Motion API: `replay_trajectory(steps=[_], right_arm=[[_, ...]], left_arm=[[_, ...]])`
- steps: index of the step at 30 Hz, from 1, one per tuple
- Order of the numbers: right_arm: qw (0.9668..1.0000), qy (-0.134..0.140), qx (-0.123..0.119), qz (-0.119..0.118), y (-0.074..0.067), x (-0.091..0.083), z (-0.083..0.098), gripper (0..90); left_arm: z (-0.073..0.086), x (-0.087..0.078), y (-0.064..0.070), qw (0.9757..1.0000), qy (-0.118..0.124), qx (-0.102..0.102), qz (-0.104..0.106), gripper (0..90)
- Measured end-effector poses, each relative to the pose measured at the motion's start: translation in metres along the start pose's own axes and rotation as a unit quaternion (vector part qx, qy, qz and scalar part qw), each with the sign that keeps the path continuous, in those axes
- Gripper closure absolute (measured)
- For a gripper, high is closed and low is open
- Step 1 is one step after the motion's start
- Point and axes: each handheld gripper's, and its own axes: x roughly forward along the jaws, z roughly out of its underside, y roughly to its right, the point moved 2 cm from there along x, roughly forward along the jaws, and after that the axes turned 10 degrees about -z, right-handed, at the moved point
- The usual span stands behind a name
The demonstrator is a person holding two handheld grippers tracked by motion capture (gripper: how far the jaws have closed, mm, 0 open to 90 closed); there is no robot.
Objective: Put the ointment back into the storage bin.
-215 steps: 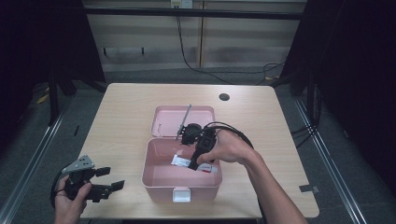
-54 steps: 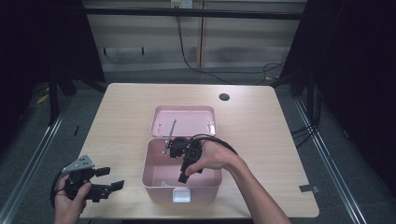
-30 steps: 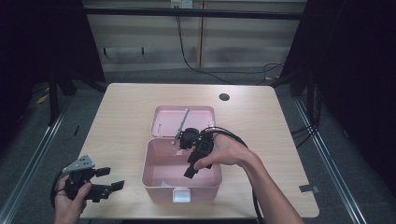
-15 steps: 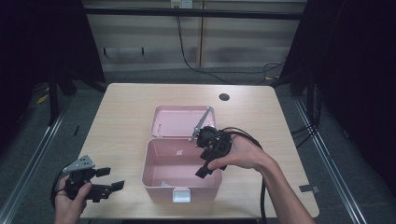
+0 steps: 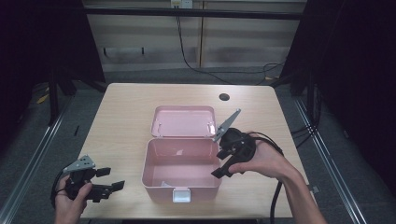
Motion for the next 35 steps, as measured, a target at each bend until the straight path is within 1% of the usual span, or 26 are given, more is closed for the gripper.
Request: replay_trajectory(steps=[2, 3, 4, 5, 7, 8, 11, 13, 14, 15, 17, 18, 19, 20, 22, 24, 25, 28, 29, 30, 31, 32, 33, 34, 35], right_arm=[[1.0, 0.001, 0.003, 0.005, 0.0, -0.002, 0.003, 33.9], [0.9999, 0.008, 0.004, 0.01, 0.001, -0.005, 0.009, 33.8], [0.9999, 0.008, 0.004, 0.01, 0.001, -0.005, 0.009, 33.8], [0.9998, 0.01, 0.009, 0.012, 0.001, -0.006, 0.012, 33.8], [0.9997, 0.018, 0.01, 0.015, 0.003, -0.008, 0.02, 33.8], [0.9994, 0.022, 0.018, 0.019, 0.006, -0.009, 0.028, 33.8], [0.999, 0.025, 0.03, 0.02, 0.01, -0.008, 0.042, 33.7], [0.9986, 0.025, 0.041, 0.021, 0.012, -0.006, 0.05, 33.8], [0.9986, 0.025, 0.041, 0.021, 0.012, -0.006, 0.05, 33.8], [0.9985, 0.022, 0.046, 0.023, 0.013, -0.005, 0.053, 33.7], [0.998, 0.024, 0.055, 0.02, 0.016, -0.001, 0.063, 33.7], [0.998, 0.024, 0.055, 0.02, 0.016, -0.001, 0.063, 33.7], [0.9978, 0.026, 0.059, 0.014, 0.017, 0.002, 0.068, 33.7], [0.9978, 0.026, 0.059, 0.014, 0.017, 0.002, 0.068, 33.7], [0.9975, 0.025, 0.063, 0.019, 0.022, 0.007, 0.077, 33.5], [0.9975, 0.026, 0.064, 0.015, 0.023, 0.01, 0.08, 33.4], [0.9972, 0.027, 0.069, 0.013, 0.024, 0.012, 0.084, 33.1], [0.9961, 0.039, 0.078, 0.015, 0.033, 0.021, 0.096, 33.0], [0.9953, 0.039, 0.087, 0.016, 0.035, 0.024, 0.1, 33.0], [0.995, 0.041, 0.089, 0.019, 0.038, 0.027, 0.104, 33.0], [0.9939, 0.048, 0.098, 0.014, 0.043, 0.031, 0.111, 32.9], [0.993, 0.054, 0.104, 0.016, 0.047, 0.034, 0.116, 32.8], [0.9921, 0.055, 0.111, 0.022, 0.05, 0.037, 0.12, 32.7], [0.9921, 0.055, 0.111, 0.022, 0.05, 0.037, 0.12, 32.7], [0.9897, 0.058, 0.126, 0.035, 0.056, 0.044, 0.129, 33.5]], left_arm=[[0.0, 0.0, 0.0, 1.0, 0.0, 0.0, 0.0, 16.7], [0.0, 0.0, 0.0, 1.0, 0.0, 0.0, 0.001, 16.7], [0.0, 0.0, 0.0, 1.0, 0.0, 0.0, 0.001, 16.8], [0.0, 0.0, 0.0, 1.0, 0.0, 0.0, 0.0, 16.8], [0.0, 0.0, 0.0, 1.0, 0.0, 0.0, 0.0, 16.7], [0.0, 0.0, 0.0, 1.0, 0.0, -0.001, 0.0, 16.8], [0.0, 0.0, 0.0, 1.0, -0.001, 0.0, 0.0, 16.8], [0.0, 0.001, 0.0, 1.0, -0.001, 0.0, 0.0, 16.7], [0.0, 0.001, 0.0, 1.0, -0.001, 0.0, 0.0, 16.7], [0.0, 0.001, 0.0, 1.0, -0.002, 0.001, 0.001, 16.7], [0.0, 0.001, 0.001, 1.0, -0.002, 0.001, 0.001, 16.7], [0.0, 0.001, 0.001, 1.0, -0.002, 0.001, 0.001, 16.7], [0.0, 0.001, 0.001, 1.0, -0.002, 0.002, 0.0, 16.7], [0.0, 0.001, 0.001, 1.0, -0.002, 0.002, 0.0, 16.7], [0.0, 0.001, 0.001, 1.0, -0.002, 0.001, -0.001, 16.7], [0.0, 0.001, 0.001, 1.0, -0.003, 0.002, -0.001, 16.7], [0.0, 0.001, 0.001, 1.0, -0.003, 0.002, -0.001, 16.7], [0.0, 0.001, 0.001, 1.0, -0.003, 0.001, -0.001, 16.7], [0.0, 0.001, 0.001, 1.0, -0.003, 0.001, -0.002, 16.7], [0.0, 0.002, 0.001, 1.0, -0.004, 0.001, -0.001, 16.8], [0.0, 0.002, 0.001, 1.0, -0.004, 0.001, -0.001, 16.7], [0.0, 0.002, 0.001, 1.0, -0.004, 0.001, -0.001, 16.7], [0.0, 0.002, 0.001, 1.0, -0.005, -0.001, -0.001, 16.7], [0.0, 0.002, 0.001, 1.0, -0.005, -0.001, -0.001, 16.7], [0.0, 0.002, 0.001, 1.0, -0.005, -0.001, -0.003, 16.7]])
